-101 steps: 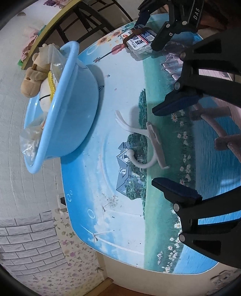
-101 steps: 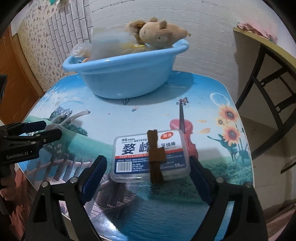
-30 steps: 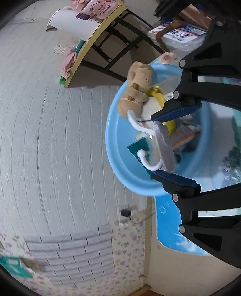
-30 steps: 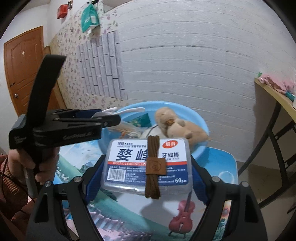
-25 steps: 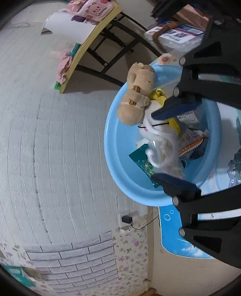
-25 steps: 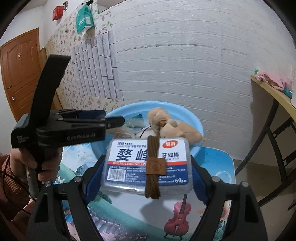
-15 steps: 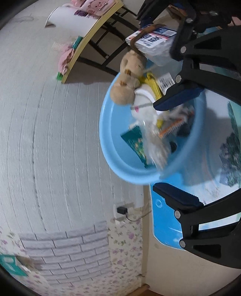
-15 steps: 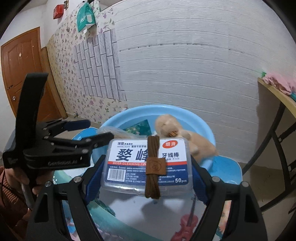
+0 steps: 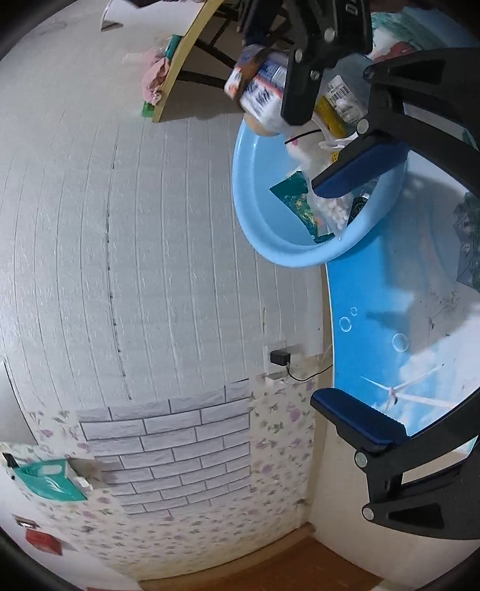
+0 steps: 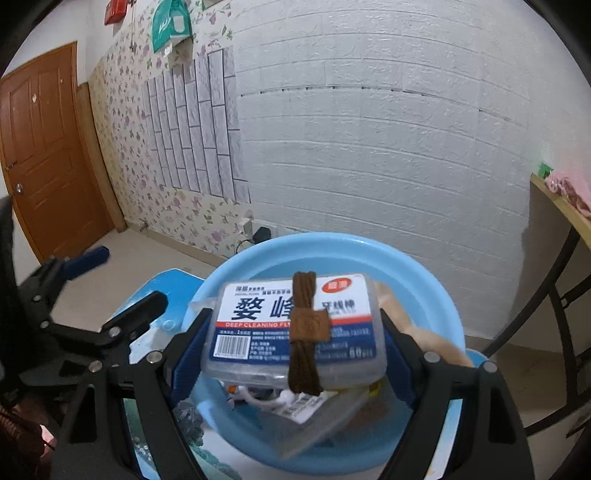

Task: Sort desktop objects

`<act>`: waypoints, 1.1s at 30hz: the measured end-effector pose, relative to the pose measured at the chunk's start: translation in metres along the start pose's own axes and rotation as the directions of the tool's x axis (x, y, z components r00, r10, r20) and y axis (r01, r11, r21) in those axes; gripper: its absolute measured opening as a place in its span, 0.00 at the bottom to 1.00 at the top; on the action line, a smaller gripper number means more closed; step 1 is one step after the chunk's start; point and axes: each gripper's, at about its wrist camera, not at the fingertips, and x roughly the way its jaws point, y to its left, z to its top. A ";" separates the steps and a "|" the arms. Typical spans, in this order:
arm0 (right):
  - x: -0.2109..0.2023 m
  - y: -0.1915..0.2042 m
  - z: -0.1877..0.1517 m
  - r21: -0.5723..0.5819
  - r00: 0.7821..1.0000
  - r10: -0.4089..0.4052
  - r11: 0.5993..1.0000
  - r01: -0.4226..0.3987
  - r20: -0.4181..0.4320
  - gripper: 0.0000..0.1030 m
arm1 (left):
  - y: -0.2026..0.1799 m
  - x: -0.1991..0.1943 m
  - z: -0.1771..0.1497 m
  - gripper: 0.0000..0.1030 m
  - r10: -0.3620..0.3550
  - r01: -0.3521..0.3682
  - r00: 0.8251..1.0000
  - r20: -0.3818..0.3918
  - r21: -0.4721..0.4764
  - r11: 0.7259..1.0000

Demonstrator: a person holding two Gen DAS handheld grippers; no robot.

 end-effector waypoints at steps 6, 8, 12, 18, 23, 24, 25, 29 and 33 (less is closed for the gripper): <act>-0.003 0.002 -0.003 0.018 1.000 -0.022 1.000 0.022 -0.006 0.86 | 0.012 -0.002 0.006 1.00 -0.071 0.070 0.997 -0.037 -0.046 0.997; -0.006 0.004 -0.003 0.020 0.999 -0.036 0.999 0.036 -0.004 0.86 | 0.015 -0.009 0.004 1.00 -0.064 0.064 0.998 -0.005 -0.052 0.997; -0.017 0.008 -0.008 0.018 0.998 -0.058 0.998 0.058 0.023 0.86 | 0.017 -0.021 0.001 1.00 -0.019 0.020 0.999 0.041 -0.038 0.999; -0.035 0.007 -0.012 0.065 0.997 -0.048 0.997 0.044 0.054 0.95 | 0.015 -0.024 -0.003 1.00 -0.018 0.019 0.998 -0.060 0.010 1.000; -0.057 0.008 -0.014 0.075 0.992 -0.093 0.993 0.087 0.090 0.95 | 0.018 -0.039 0.000 1.00 -0.057 0.055 0.997 -0.056 -0.038 0.998; -0.060 0.008 -0.015 0.075 0.991 -0.096 0.993 0.089 0.094 0.95 | 0.018 -0.043 0.000 1.00 -0.057 0.055 0.997 -0.049 -0.042 0.998; -0.064 0.007 -0.015 0.080 0.990 -0.101 0.992 0.093 0.097 0.95 | 0.017 -0.046 0.000 1.00 -0.061 0.058 0.997 -0.049 -0.046 0.997; -0.078 0.004 -0.016 0.095 0.990 -0.100 0.991 0.090 0.102 0.95 | 0.013 -0.059 0.003 1.00 -0.076 0.073 0.996 -0.049 -0.052 0.996; -0.091 0.002 -0.017 0.114 0.984 -0.130 0.987 0.116 0.125 0.99 | 0.007 -0.069 0.005 1.00 -0.069 0.067 0.997 -0.042 -0.040 0.997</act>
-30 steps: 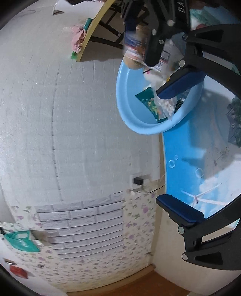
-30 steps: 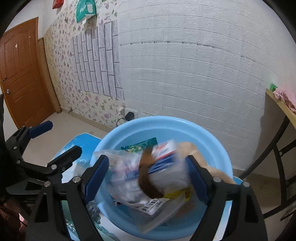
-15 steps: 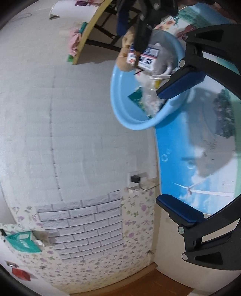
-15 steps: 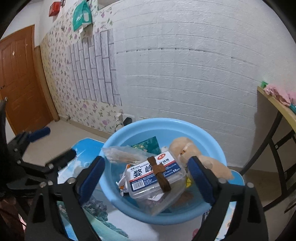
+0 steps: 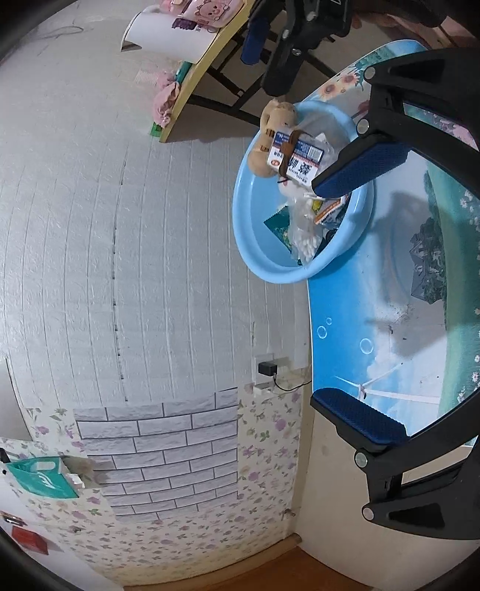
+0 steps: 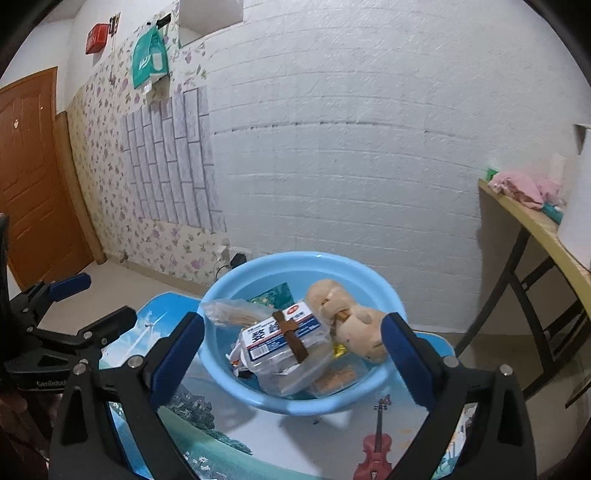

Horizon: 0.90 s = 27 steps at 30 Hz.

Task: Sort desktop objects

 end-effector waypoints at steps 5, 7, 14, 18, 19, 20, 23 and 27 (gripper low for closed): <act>-0.024 -0.001 0.000 0.008 0.994 -0.066 0.998 0.066 0.088 1.00 | -0.007 -0.010 -0.002 1.00 0.036 -0.038 0.998 -0.048 -0.031 0.999; -0.028 0.002 0.001 -0.005 0.993 -0.060 0.998 0.061 0.099 1.00 | -0.014 -0.016 -0.002 1.00 0.017 -0.017 0.999 -0.034 -0.019 1.000; -0.039 0.011 -0.003 -0.051 0.989 -0.025 0.998 0.033 0.143 1.00 | -0.024 -0.035 0.004 1.00 0.032 -0.032 0.999 0.028 0.001 0.999; -0.036 0.011 -0.006 -0.058 0.990 -0.048 0.997 0.056 0.129 1.00 | -0.027 -0.035 0.006 1.00 0.018 -0.018 0.999 0.031 0.018 1.000; -0.035 0.010 -0.007 -0.058 0.991 -0.046 0.997 0.054 0.124 1.00 | -0.027 -0.034 0.005 1.00 0.002 -0.003 1.000 0.026 0.016 1.000; -0.034 0.009 -0.008 -0.055 0.992 -0.047 0.997 0.054 0.120 1.00 | -0.028 -0.033 0.003 1.00 -0.008 0.008 1.000 0.020 0.014 1.000; -0.031 0.005 -0.010 -0.040 0.994 -0.051 0.998 0.055 0.101 1.00 | -0.030 -0.025 0.000 1.00 -0.016 0.016 1.000 -0.008 0.014 1.000; -0.026 -0.002 -0.013 -0.012 0.997 -0.048 0.999 0.049 0.058 1.00 | -0.031 -0.018 -0.003 1.00 -0.043 0.043 0.999 -0.033 0.012 0.999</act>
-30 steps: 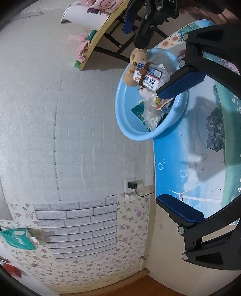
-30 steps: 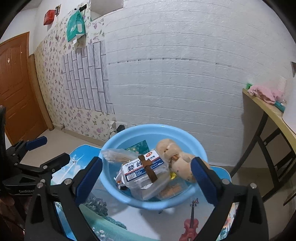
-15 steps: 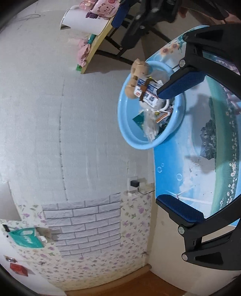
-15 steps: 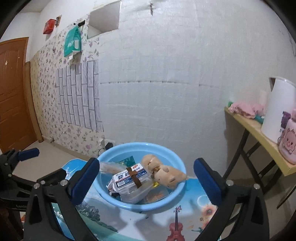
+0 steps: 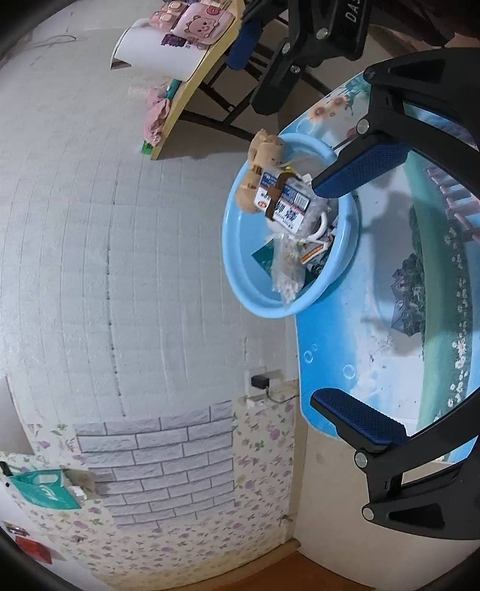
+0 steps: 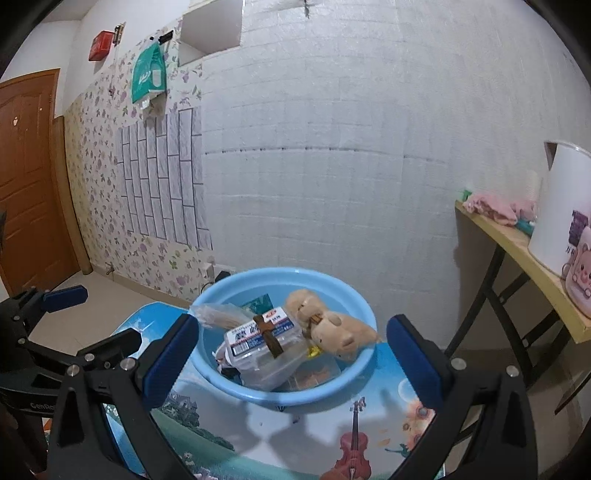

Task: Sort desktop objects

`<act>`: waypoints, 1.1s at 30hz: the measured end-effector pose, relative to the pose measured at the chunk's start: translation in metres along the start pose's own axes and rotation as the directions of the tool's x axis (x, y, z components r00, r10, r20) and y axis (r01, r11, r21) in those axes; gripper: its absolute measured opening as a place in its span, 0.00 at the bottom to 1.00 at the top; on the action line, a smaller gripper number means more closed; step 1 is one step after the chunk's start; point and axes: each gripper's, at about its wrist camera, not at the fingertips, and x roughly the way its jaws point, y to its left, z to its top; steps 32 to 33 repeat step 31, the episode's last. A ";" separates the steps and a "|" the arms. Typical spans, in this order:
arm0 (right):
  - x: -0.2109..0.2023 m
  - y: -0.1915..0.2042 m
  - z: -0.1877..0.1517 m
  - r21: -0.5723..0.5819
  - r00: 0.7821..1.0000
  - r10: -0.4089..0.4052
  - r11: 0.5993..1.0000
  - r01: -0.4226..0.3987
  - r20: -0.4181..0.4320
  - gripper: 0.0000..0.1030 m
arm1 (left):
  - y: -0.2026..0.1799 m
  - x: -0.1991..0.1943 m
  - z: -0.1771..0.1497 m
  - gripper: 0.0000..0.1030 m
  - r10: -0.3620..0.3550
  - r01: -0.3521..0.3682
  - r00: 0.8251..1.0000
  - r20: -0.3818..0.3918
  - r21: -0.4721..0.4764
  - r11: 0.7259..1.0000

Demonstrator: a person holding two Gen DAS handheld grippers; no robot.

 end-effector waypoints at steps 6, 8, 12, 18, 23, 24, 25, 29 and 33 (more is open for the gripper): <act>-0.001 -0.004 -0.003 0.020 1.000 -0.021 1.000 0.021 -0.008 1.00 | -0.005 0.005 -0.013 1.00 -0.001 0.001 1.000 -0.007 -0.016 1.000; -0.001 -0.006 -0.004 0.025 1.000 -0.021 0.999 0.021 -0.008 1.00 | -0.009 0.007 -0.016 1.00 -0.016 0.016 1.000 -0.022 0.000 1.000; 0.001 -0.007 -0.006 0.013 0.999 -0.043 0.999 0.043 -0.014 1.00 | -0.010 0.004 -0.016 1.00 -0.018 0.018 1.000 -0.004 -0.006 1.000; 0.005 -0.007 -0.009 0.010 0.999 -0.040 0.999 0.041 -0.027 1.00 | -0.005 0.007 -0.015 1.00 0.008 -0.008 1.000 -0.009 -0.041 0.999; 0.008 -0.008 -0.009 0.011 0.998 -0.044 0.999 0.045 -0.033 1.00 | -0.004 0.012 -0.018 1.00 0.014 -0.015 1.000 -0.025 -0.029 0.999; 0.009 -0.008 -0.010 0.012 0.998 -0.046 0.999 0.046 -0.035 1.00 | -0.003 0.012 -0.018 1.00 0.015 -0.015 1.000 -0.025 -0.028 0.999; 0.011 -0.009 -0.010 0.013 0.998 -0.046 0.999 0.047 -0.038 1.00 | -0.003 0.013 -0.018 1.00 0.015 -0.016 1.000 -0.027 -0.028 0.999; 0.016 -0.012 -0.012 0.019 0.997 -0.052 0.998 0.053 -0.051 1.00 | -0.001 0.020 -0.020 1.00 -0.009 0.008 0.999 -0.042 -0.029 1.000; 0.020 -0.015 -0.015 0.031 0.997 -0.049 0.998 0.051 -0.066 1.00 | 0.000 0.029 -0.023 1.00 -0.010 0.008 0.998 -0.068 -0.029 1.000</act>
